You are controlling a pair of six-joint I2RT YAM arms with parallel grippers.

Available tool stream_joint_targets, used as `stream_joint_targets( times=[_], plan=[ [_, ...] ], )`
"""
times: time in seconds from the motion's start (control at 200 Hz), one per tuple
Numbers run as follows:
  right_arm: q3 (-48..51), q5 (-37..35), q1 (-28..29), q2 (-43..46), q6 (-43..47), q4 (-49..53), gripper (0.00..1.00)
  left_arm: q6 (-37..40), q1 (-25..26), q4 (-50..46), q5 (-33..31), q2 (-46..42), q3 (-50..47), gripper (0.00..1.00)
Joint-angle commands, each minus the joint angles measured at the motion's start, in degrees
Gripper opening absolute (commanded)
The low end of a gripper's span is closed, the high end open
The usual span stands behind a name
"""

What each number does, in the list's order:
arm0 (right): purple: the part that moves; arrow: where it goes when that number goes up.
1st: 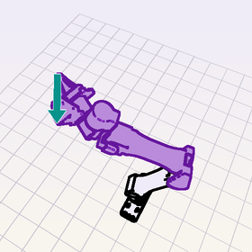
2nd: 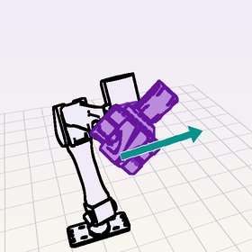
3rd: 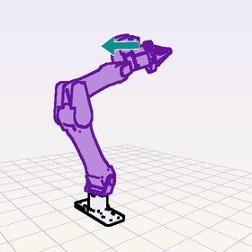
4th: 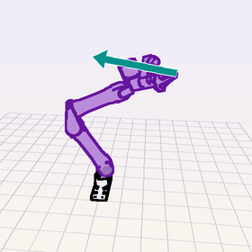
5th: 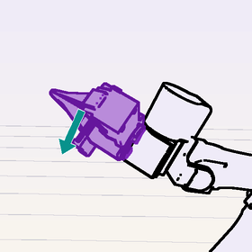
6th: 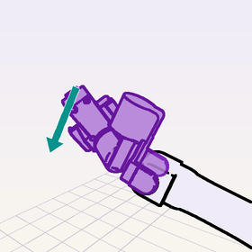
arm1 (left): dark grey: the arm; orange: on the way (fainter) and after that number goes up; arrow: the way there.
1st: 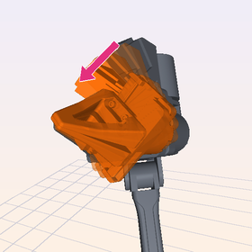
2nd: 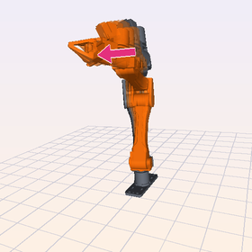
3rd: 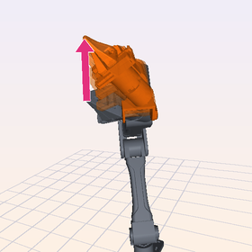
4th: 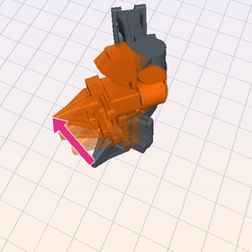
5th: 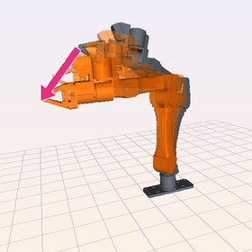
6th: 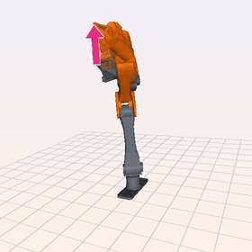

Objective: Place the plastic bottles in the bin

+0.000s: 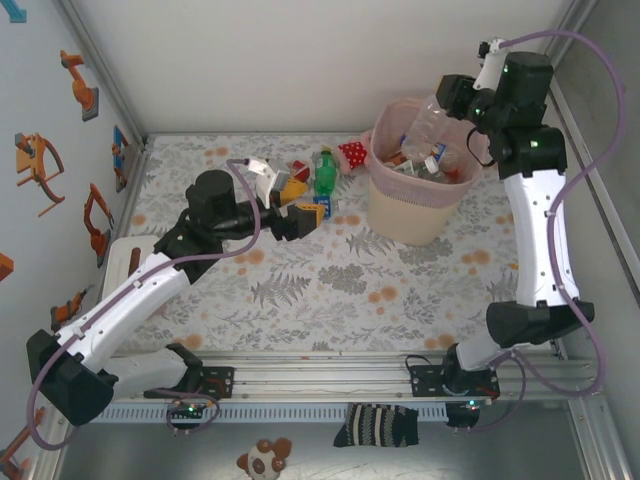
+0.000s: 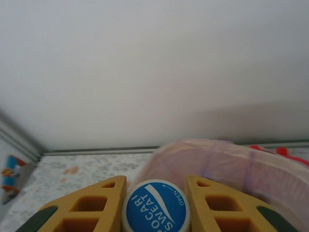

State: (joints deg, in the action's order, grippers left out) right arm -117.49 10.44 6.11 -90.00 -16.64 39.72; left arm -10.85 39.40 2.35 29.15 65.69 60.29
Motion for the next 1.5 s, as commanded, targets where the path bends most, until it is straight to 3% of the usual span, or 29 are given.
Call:
stream_joint_targets(
  times=[0.0,0.386,0.831,1.006,1.262,1.492],
  plan=[
    [-3.9,-7.0,-1.2,-2.7,6.4,8.9,0.24,1.3,-0.1,-0.5,-0.7,-1.5,-0.8,0.79],
    [-5.8,-13.0,-3.2,-11.1,12.7,23.1,0.23,1.2,-0.1,-0.6,-0.6,0.3,0.3,0.79],
    [-0.3,-13.1,-5.3,-22.2,12.4,21.0,0.25,1.4,-0.2,-1.3,-0.6,1.6,1.3,0.79],
    [-0.8,-13.2,-5.8,-25.3,12.4,19.9,0.33,1.4,-0.3,-0.9,-0.7,1.9,1.3,0.79],
    [-4.2,-11.7,-5.7,-23.4,11.1,21.0,0.55,1.5,-0.4,-1.3,-0.7,1.7,1.1,0.79],
    [-6.2,-9.7,-5.6,-17.6,10.1,21.8,0.60,1.9,-0.7,-1.4,-1.0,2.3,1.2,0.79]
  ],
)
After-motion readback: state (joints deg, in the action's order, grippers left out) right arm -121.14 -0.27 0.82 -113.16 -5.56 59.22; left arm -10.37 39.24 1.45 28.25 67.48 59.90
